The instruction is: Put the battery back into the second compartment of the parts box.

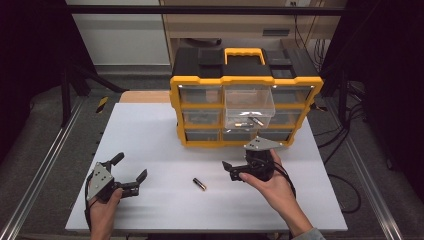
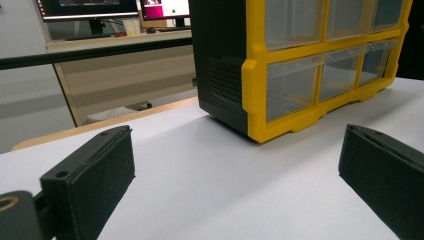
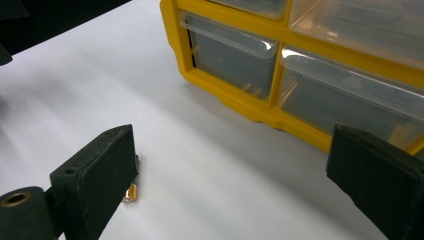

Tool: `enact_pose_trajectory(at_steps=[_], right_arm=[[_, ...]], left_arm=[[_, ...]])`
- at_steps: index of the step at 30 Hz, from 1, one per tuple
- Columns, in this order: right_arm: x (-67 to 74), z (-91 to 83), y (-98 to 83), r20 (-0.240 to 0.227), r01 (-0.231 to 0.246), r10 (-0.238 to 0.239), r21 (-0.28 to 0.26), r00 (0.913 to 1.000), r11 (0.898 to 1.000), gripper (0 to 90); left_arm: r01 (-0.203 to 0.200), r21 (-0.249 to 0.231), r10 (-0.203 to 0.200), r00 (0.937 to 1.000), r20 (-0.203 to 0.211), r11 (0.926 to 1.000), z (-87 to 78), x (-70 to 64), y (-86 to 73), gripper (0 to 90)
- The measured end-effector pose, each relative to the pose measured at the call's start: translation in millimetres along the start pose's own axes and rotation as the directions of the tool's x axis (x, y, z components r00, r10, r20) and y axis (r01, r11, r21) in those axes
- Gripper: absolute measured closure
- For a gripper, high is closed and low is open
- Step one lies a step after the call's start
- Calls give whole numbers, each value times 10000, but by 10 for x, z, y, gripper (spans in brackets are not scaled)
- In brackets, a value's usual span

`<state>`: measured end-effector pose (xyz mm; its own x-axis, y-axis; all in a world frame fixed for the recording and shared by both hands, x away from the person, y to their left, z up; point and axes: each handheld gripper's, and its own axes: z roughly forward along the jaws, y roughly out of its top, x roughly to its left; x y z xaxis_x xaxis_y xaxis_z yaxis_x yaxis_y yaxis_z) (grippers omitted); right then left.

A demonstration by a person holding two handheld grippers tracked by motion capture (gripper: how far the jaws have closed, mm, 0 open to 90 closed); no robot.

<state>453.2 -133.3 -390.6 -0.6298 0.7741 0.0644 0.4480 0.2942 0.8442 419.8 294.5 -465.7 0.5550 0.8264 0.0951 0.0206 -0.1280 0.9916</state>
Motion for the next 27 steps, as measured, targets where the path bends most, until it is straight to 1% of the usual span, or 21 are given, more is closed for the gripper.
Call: enact_pose_trajectory(at_steps=[1,2,5,6,7,9,11,14,15,16,18,19,20,22,24,27], right_arm=[[5,23,1,-36,148,-149,-41,9999,9999,64],[26,27,0,-61,-36,37,59,10000,10000,64],[54,72,-2,-126,103,-102,27,9999,9999,67],[74,81,-2,-120,-50,51,83,9999,10000,68],[79,98,-5,-166,61,-60,78,9998,10000,68],[104,120,-11,-142,22,-20,154,9999,9999,70],[129,144,-20,-215,-14,18,183,9998,9998,71],[166,184,-45,-317,129,-123,191,9994,9997,71],[188,196,-54,-315,-48,56,255,9995,9997,71],[186,210,-63,-391,139,-129,249,9992,9996,71],[210,232,-76,-372,7,4,306,9993,9995,71],[222,236,-81,-453,-51,69,396,9990,9992,71],[225,251,-82,-442,1,13,310,9990,9995,71],[236,259,-85,-483,68,-49,392,9988,9992,71],[258,275,-86,-458,-38,56,377,9989,9993,71],[280,301,-92,-506,-16,37,414,9987,9991,71]], left_arm=[[-4,2,4,10000,0,10000,0,0,0,11],[8,-3,-8,10000,4,10000,1,1,-1,10],[22,-12,-22,10000,1,10000,0,3,-1,10],[22,-17,-22,10000,3,10000,0,3,-1,10],[22,-15,-22,10000,4,10000,0,3,-1,10],[19,-8,-19,10000,7,10000,0,2,-1,10],[10,-7,-10,10000,15,10000,1,0,0,10],[9,6,-9,10000,22,10000,3,-1,-2,10],[5,4,-5,10000,20,10000,2,0,-1,10],[10,-7,-10,10000,19,10000,1,0,-1,10],[26,-15,-26,10000,8,10000,-1,3,-1,10],[27,-16,-27,10000,4,10000,-1,3,-1,10],[31,-17,-31,10000,5,10000,-1,4,-1,10],[21,-16,-21,10000,11,10000,0,3,-1,10],[15,-16,-15,10000,15,10000,0,2,0,10],[10,-16,-10,10000,4,10000,-1,4,0,10]])
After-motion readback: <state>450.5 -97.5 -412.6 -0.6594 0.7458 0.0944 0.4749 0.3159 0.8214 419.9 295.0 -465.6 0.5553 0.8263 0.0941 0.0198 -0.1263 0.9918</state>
